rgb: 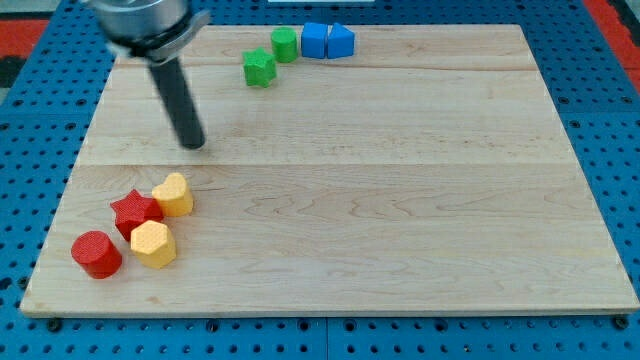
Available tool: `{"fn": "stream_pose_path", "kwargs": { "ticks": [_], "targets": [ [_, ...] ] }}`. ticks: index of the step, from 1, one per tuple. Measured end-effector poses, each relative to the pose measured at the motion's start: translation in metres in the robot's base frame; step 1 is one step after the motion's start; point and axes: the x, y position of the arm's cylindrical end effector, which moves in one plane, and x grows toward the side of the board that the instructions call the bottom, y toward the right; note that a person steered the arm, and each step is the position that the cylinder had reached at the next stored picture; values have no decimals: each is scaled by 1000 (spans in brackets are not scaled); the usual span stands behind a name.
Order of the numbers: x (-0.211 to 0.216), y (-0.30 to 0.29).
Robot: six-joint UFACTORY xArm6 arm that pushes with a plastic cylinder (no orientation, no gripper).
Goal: Move the yellow heart parallel to the green star
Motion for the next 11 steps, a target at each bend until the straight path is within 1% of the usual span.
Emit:
{"fn": "stream_pose_path", "kwargs": {
  "ticks": [1, 2, 3, 4, 5, 6, 9, 11],
  "targets": [
    [-4, 93],
    [6, 86],
    [15, 98],
    [102, 104],
    [148, 40],
    [130, -15],
    [64, -69],
    [56, -87]
  ]
}}
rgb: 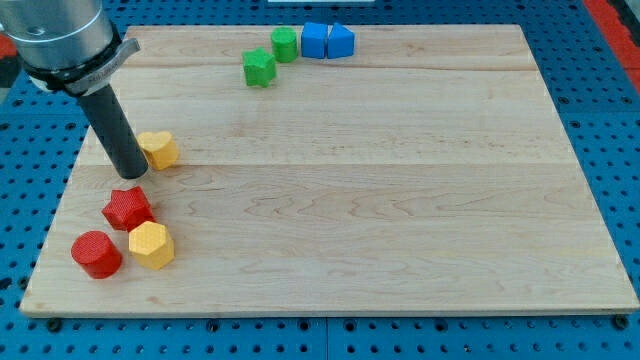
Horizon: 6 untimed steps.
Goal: Move the yellow heart parallel to the green star
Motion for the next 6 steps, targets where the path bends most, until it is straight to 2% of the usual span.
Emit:
{"fn": "stream_pose_path", "kwargs": {
  "ticks": [5, 6],
  "targets": [
    [12, -23],
    [-16, 17]
  ]
}}
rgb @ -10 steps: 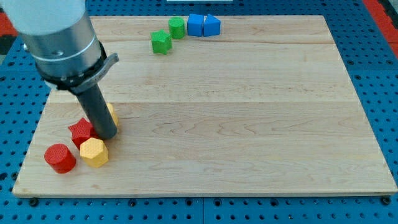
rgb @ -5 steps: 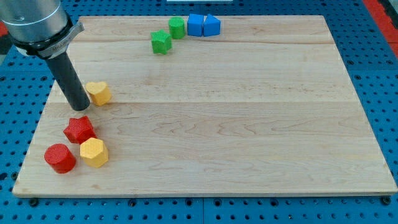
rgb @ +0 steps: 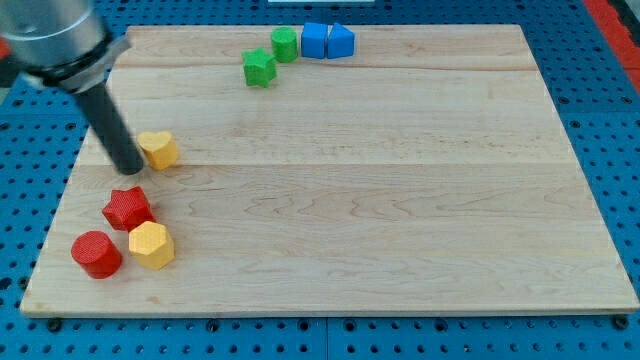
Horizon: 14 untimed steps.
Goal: Move the yellow heart parallel to the green star
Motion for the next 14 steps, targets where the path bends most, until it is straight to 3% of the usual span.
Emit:
{"fn": "stream_pose_path", "kwargs": {
  "ticks": [2, 3, 6, 8, 9, 10, 12, 13, 14],
  "targets": [
    [-25, 88],
    [-31, 92],
    [-83, 59],
    [-79, 20],
    [-44, -2],
    [-80, -26],
    [-113, 31],
    [-95, 61],
    [-115, 143]
  ]
}}
